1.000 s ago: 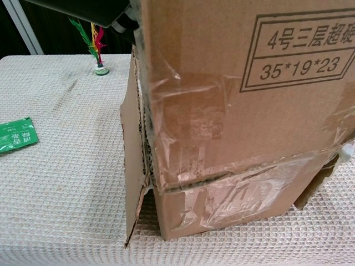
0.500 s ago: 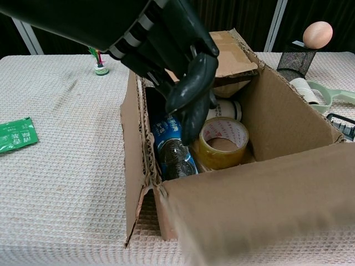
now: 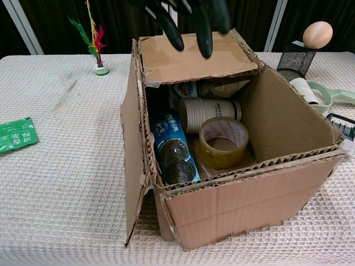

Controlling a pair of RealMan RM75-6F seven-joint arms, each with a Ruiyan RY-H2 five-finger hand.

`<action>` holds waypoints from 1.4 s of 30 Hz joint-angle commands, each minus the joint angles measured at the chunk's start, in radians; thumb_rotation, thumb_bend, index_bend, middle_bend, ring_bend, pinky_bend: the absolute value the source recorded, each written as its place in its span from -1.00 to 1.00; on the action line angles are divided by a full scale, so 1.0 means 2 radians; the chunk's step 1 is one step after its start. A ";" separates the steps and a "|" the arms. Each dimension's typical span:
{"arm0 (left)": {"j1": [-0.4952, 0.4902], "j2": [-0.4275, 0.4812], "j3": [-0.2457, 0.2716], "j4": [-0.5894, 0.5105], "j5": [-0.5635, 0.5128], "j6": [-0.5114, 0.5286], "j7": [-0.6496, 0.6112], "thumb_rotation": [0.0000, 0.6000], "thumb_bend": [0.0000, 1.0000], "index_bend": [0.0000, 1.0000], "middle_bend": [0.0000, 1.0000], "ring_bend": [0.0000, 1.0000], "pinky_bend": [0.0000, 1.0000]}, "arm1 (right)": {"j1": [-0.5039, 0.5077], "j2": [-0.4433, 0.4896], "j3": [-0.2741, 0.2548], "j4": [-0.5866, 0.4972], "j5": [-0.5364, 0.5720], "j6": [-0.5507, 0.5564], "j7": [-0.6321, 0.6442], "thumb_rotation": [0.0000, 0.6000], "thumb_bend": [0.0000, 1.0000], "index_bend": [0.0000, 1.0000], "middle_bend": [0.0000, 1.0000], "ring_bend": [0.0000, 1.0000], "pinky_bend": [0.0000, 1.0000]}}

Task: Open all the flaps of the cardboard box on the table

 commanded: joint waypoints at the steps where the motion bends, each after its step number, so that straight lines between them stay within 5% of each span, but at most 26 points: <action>1: -0.011 -0.015 0.079 0.025 0.032 0.136 0.103 -0.74 -0.94 -0.77 -0.62 -0.84 -0.66 | 0.001 0.000 0.000 0.000 0.000 -0.001 0.000 0.91 0.56 -1.00 -0.95 -1.00 -1.00; 10: -0.072 -0.130 0.181 0.048 -0.021 0.368 0.353 0.09 -0.89 -0.99 -0.84 -0.88 -0.67 | 0.001 -0.001 0.001 -0.004 0.002 -0.003 -0.008 0.90 0.56 -1.00 -0.95 -1.00 -1.00; 17: -0.108 -0.225 0.218 0.085 -0.042 0.436 0.441 0.43 -0.89 -1.00 -0.94 -0.91 -0.67 | 0.001 0.000 0.003 -0.005 0.004 -0.002 -0.008 0.90 0.56 -1.00 -0.96 -1.00 -1.00; 22: -0.126 -0.288 0.245 0.130 -0.038 0.465 0.492 0.99 -0.89 -1.00 -1.00 -0.92 -0.69 | -0.002 0.001 0.005 -0.002 0.007 0.003 -0.005 0.90 0.56 -1.00 -0.97 -1.00 -1.00; 31: -0.136 -0.346 0.256 0.183 -0.046 0.524 0.578 1.00 -0.88 -1.00 -1.00 -0.94 -0.73 | -0.008 0.001 0.008 0.014 0.018 0.006 0.012 0.90 0.56 -1.00 -0.98 -1.00 -1.00; 42: -0.143 -0.376 0.260 0.211 -0.059 0.530 0.593 1.00 -0.88 -1.00 -1.00 -0.94 -0.73 | -0.005 -0.005 0.009 0.023 0.022 -0.002 0.018 0.91 0.57 -1.00 -0.98 -1.00 -1.00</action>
